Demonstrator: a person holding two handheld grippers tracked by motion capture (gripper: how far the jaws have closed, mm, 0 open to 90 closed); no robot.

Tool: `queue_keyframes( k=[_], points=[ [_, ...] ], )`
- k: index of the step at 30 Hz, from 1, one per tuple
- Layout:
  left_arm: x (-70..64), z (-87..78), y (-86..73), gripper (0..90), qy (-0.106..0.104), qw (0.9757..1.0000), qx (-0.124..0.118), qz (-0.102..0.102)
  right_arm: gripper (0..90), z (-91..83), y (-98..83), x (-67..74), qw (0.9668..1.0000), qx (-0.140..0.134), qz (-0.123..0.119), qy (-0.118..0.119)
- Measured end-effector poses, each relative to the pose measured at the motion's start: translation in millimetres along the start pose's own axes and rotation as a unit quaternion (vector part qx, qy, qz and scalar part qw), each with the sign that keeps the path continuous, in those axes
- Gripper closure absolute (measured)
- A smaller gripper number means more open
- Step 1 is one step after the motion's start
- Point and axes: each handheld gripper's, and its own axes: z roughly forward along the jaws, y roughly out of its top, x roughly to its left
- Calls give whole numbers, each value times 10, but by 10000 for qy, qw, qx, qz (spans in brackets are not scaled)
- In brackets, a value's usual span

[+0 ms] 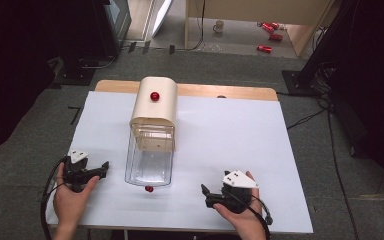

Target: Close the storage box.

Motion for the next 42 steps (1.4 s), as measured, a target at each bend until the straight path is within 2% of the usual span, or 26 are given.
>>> queue_keyframes(
  k=[11, 20, 28, 32, 34, 36, 42],
  points=[
    [-1, 1, 0, 140, 3, 10000, -2, 0, 4, 128, 59, 390, 9983, 26, -326, 472],
    [0, 1, 0, 140, 2, 10000, 1, 1, 0, 327, 115, 600, 9967, 49, -432, 686],
    [-1, 1, 0, 140, -1, 10000, 1, -4, 2, 472, 169, 703, 9960, 3, -488, 748],
    [-1, 1, 0, 140, 1, 10000, 5, -1, 79, 506, 163, 739, 9960, -83, -586, 668],
    [-2, 1, 1, 140, 3, 10000, 6, 1, 83, 514, 173, 731, 9962, -99, -547, 664],
    [-2, 2, 0, 140, 5, 10000, 2, 1, 137, 516, 191, 710, 9966, -154, -510, 628],
    [-2, 1, 1, 140, 5, 10000, 6, 2, 166, 501, 227, 703, 9955, -214, -547, 741]
  ],
)
